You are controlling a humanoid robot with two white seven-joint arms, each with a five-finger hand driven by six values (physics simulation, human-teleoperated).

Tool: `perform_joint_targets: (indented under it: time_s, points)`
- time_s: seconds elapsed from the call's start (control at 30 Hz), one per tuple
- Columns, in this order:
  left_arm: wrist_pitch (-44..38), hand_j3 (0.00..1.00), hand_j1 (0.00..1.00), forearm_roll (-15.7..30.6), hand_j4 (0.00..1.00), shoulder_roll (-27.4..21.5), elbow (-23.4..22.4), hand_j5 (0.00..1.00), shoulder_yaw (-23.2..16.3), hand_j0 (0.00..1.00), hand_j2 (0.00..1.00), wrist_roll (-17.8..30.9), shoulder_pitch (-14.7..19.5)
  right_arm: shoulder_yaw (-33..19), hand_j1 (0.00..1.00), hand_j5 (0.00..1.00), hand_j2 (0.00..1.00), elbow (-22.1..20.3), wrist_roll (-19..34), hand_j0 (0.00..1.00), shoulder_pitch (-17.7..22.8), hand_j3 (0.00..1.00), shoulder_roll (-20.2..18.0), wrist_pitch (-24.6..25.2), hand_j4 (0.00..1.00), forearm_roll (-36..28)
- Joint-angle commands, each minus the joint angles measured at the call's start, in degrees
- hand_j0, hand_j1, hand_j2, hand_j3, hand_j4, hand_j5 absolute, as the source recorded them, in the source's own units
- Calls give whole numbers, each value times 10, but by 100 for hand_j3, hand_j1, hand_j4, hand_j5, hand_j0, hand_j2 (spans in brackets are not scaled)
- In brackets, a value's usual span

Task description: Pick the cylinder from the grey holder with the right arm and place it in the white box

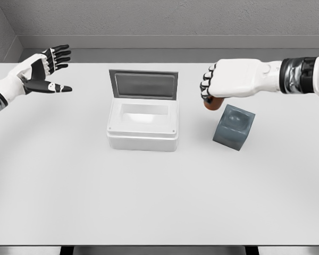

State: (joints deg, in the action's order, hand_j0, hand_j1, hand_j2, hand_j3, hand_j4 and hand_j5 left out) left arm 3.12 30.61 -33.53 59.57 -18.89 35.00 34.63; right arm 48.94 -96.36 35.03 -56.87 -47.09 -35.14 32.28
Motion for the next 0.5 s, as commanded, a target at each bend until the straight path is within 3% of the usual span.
perform_joint_targets:
  time_s: [0.0, 0.47]
  points:
    - [0, 100, 100, 3, 100, 5, 0, 100, -1, 100, 100, 0, 0, 0, 48, 48, 48, 2, 0, 48, 0, 48, 14, 1, 48, 2]
    - [0, 100, 100, 2, 100, 18, 2, 100, -7, 100, 100, 0, 2, 8, 48, 48, 48, 25, 0, 48, -11, 48, 72, 1, 48, 31]
